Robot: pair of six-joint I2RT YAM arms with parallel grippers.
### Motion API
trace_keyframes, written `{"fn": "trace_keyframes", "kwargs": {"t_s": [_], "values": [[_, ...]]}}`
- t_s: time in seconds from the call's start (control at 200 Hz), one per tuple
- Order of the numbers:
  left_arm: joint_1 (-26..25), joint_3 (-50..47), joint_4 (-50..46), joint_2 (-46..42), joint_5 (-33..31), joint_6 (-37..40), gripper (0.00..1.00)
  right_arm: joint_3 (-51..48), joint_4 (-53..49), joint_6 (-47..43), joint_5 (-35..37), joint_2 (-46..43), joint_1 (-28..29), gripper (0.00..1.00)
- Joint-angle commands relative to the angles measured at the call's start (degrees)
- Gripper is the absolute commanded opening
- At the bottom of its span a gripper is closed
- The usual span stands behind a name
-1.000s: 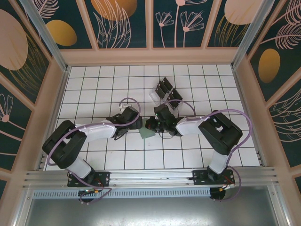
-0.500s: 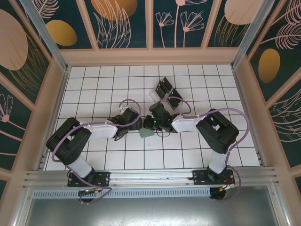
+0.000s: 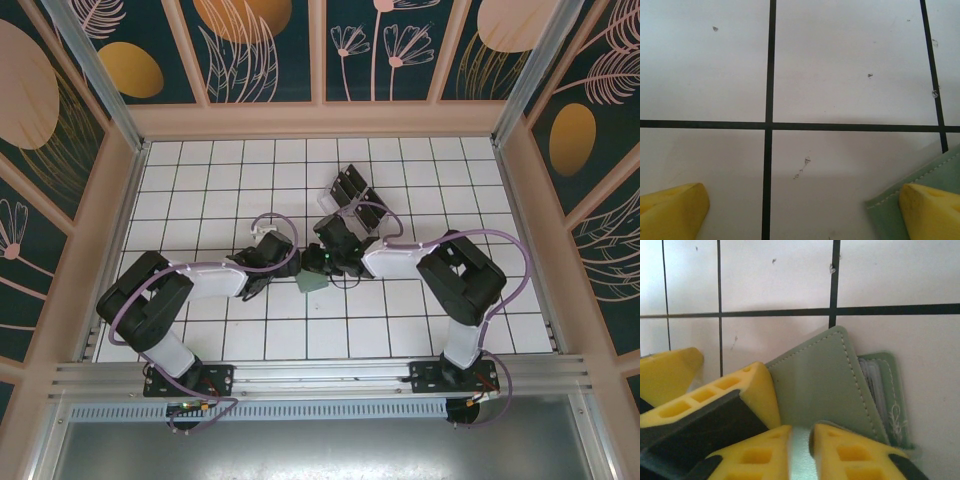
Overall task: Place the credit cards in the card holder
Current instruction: Close the button on the card holder, then reset both arms
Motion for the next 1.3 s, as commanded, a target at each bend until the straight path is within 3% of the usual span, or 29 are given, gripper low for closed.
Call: {"fn": "trace_keyframes", "kwargs": {"t_s": [0.0,0.21,0.375,0.535,0.606,0.701,0.766,0.921,1.031,1.181,1.296], "values": [[-0.33,-0.9,-2.56,1.0,4.23,0.01,0.98,4.35,-2.44,-2.06,0.83,-3.93,0.66,0.33],[-0.33,2.51,-5.36,-2.99,1.59,1.6,0.99,3.94,-4.9,-1.17,5.44,-15.06,0.57,0.47],[-0.18,7.24,-8.92,-8.12,-0.82,3.3,0.98,-1.18,-8.92,-1.33,13.58,-27.92,-1.22,0.57],[0.63,14.09,-11.92,-12.66,-5.51,7.62,0.98,-6.1,-12.55,-5.52,20.52,-42.73,-9.01,0.66],[2.03,16.07,-11.26,-14.48,-7.31,10.24,0.99,-7.55,-13.35,-9.14,25.14,-47.85,-12.85,0.82],[5.64,16.62,-8.02,-17.24,-8.9,12.66,0.99,-9.38,-12.91,-14.15,31.51,-51.81,-18.6,0.93],[9.15,16.16,-5.62,-18.88,-7.69,13.81,0.99,-11.42,-10.5,-18.29,33.53,-52.66,-23.34,0.99],[16.28,6.52,10.86,-24.09,-7.25,22.58,0.99,-16.06,-2.04,-24.38,31.39,-49.6,-37.55,0.99],[23.15,1.14,15.28,-26.2,-5.3,24.39,0.99,-20.66,7.42,-26.66,30.71,-44.96,-46.26,0.99],[30.76,-7.91,23.18,-28.61,-2.99,25.17,0.99,-24.66,16.3,-29.51,31.69,-39.54,-50.46,0.99],[32.68,-13.93,28.76,-31.0,-3.46,26.6,0.99,-28.35,23.44,-30.99,32.12,-37.92,-51.02,0.99]]}}
